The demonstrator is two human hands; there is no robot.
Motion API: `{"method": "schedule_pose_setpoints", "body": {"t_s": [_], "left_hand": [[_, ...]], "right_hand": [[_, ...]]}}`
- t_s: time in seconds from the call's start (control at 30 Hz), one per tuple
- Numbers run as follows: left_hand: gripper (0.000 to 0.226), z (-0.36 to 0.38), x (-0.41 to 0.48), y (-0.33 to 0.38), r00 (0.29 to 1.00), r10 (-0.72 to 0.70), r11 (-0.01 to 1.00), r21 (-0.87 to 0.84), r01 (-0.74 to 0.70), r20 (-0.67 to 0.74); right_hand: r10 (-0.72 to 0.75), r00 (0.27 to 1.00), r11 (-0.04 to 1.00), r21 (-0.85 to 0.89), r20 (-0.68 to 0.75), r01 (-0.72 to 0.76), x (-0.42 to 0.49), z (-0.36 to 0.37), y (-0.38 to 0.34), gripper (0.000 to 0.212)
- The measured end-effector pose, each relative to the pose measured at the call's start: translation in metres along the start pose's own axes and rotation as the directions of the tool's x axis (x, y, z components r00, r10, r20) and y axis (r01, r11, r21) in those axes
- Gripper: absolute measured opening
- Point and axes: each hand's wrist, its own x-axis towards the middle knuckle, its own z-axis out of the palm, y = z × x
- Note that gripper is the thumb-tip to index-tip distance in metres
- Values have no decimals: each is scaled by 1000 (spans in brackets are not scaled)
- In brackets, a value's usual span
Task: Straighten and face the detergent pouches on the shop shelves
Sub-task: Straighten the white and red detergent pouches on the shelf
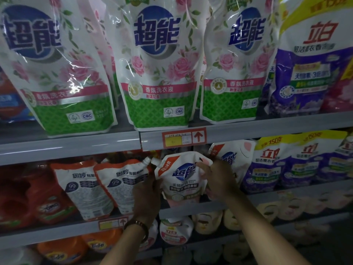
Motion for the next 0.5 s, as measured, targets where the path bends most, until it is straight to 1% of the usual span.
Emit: {"method": "schedule_pose_setpoints", "body": {"t_s": [0.07, 0.13, 0.17, 0.23, 0.3, 0.33, 0.4, 0.43, 0.5], "left_hand": [[24, 0, 1, 1, 1000, -21, 1000, 16, 20, 18], [7, -1, 2, 3, 997, -72, 997, 40, 70, 31], [5, -3, 2, 7, 994, -102, 994, 38, 101, 40], [10, -1, 3, 6, 994, -102, 995, 20, 102, 36], [12, -1, 4, 10, 994, -105, 994, 0, 105, 37], [11, 0, 4, 11, 993, -107, 994, -8, 107, 45], [11, -2, 2, 17, 988, -128, 991, -18, 130, 83], [12, -2, 2, 18, 982, -157, 987, -29, 161, 103], [17, -2, 3, 18, 972, -198, 976, -65, 207, 123]], "right_hand": [[0, 1000, 1000, -27, -21, -1, 2, -1, 0, 29], [34, 999, 999, 24, -39, -33, 4, 1, 2, 30], [49, 997, 997, 55, -52, -46, 5, 2, 2, 31], [68, 995, 995, 78, -71, -62, 5, 3, 2, 33], [71, 996, 997, 9, -54, -71, 5, 5, 2, 35], [89, 994, 996, -7, -67, -89, 5, 5, 1, 35], [123, 984, 989, 99, -131, -110, 6, 1, -2, 32], [107, 978, 987, 139, -177, -83, 5, -1, -5, 27], [59, 964, 991, 133, -260, -25, 4, -5, -9, 18]]}}
